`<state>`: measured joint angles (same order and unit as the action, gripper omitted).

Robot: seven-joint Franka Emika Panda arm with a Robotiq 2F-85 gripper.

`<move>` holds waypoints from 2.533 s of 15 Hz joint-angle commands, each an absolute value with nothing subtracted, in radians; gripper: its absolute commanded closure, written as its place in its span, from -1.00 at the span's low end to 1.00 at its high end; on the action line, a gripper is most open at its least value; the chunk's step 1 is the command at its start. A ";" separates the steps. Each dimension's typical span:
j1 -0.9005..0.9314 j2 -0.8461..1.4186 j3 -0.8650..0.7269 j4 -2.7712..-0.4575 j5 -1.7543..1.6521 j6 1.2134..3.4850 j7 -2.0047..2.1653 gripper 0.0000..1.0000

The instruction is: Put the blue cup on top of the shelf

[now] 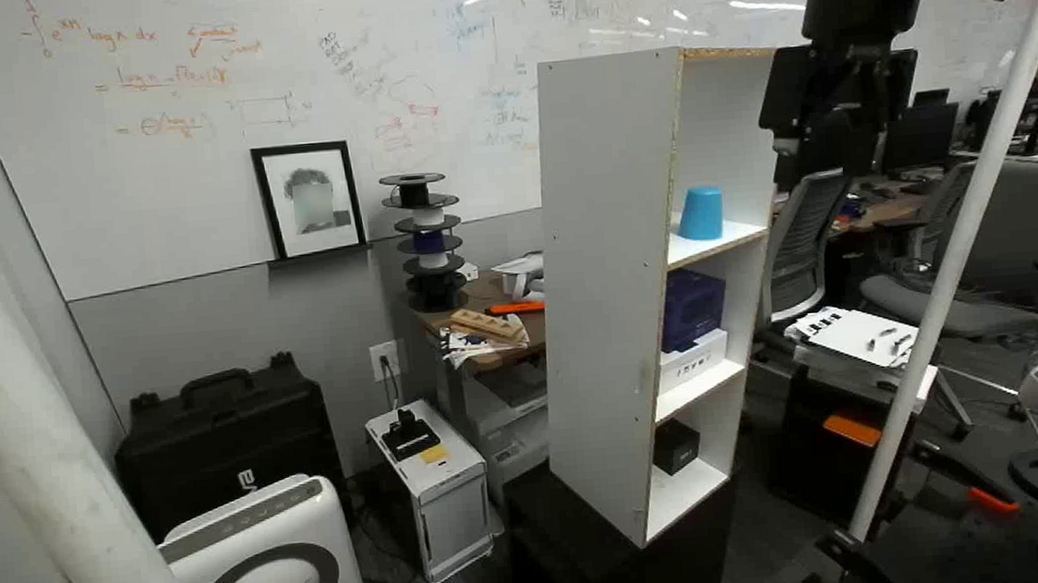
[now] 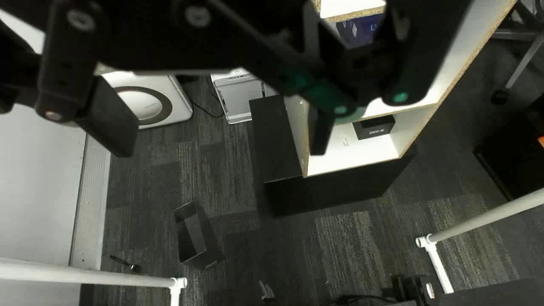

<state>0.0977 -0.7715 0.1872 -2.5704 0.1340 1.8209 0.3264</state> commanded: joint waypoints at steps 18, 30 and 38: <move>-0.018 -0.876 0.150 -2.642 -0.078 1.942 0.295 -1.00; -0.091 -0.720 -0.222 -2.693 -0.090 2.461 -0.064 -1.00; -0.034 -0.449 -0.335 -2.571 0.013 2.590 -0.309 -1.00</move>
<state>-0.0376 -0.5710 -0.3348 -2.6462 -0.0190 2.5096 -0.2713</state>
